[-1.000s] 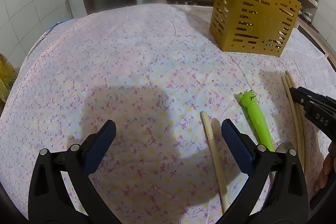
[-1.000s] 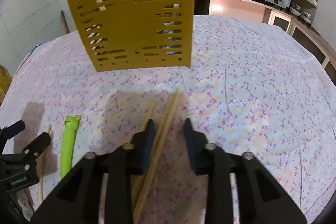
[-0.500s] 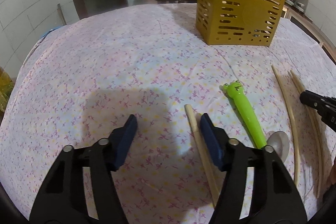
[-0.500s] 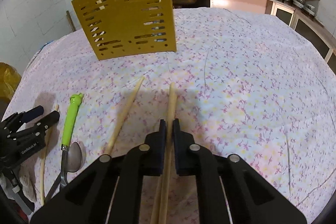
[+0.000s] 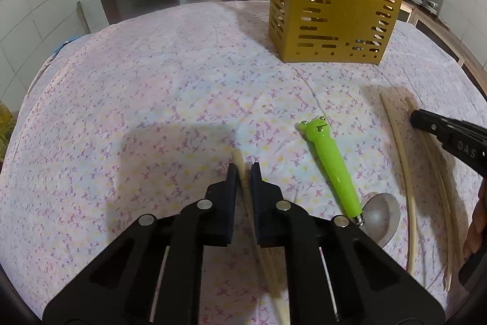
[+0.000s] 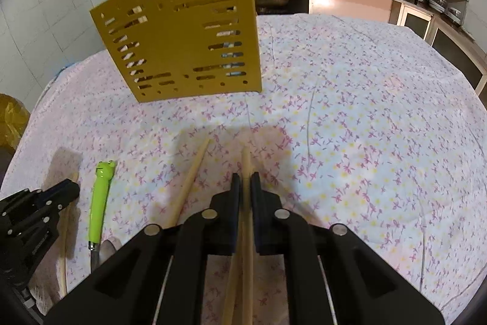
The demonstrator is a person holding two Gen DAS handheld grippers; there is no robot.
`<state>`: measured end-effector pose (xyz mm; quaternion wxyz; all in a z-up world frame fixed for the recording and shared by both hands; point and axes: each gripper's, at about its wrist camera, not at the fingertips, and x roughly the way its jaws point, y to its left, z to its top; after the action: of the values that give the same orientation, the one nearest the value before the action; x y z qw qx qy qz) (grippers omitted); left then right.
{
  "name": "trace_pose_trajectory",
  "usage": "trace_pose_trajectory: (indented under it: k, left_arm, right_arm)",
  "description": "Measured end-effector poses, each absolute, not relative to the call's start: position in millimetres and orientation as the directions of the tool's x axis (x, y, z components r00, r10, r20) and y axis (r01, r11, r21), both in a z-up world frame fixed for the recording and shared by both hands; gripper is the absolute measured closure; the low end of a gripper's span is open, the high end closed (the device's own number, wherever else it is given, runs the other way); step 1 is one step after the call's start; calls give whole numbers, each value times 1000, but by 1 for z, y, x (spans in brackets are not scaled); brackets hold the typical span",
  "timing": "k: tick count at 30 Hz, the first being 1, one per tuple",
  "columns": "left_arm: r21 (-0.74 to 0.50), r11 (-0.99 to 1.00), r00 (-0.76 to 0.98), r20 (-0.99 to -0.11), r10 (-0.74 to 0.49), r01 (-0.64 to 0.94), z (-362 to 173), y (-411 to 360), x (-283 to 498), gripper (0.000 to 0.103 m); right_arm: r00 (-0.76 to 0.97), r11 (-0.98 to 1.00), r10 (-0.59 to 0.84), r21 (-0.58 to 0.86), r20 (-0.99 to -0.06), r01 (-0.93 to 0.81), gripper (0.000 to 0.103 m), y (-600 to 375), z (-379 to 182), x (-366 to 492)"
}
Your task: Organize utensils
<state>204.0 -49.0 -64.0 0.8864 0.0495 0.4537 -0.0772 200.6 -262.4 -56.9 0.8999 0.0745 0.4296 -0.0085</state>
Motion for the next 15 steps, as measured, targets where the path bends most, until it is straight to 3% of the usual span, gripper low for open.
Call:
trace_pose_trajectory:
  k: [6,15]
  left_arm:
    - [-13,986,604,-788,-114,168,-53,-47,203,98]
    - [-25,988,647,-753,-120,153,-34,-41,205,98]
  right_arm:
    - [692,982,56,164,-720,91,100,-276,-35,178]
    - [672,990,48,123,-739,65,99,-277,-44,187]
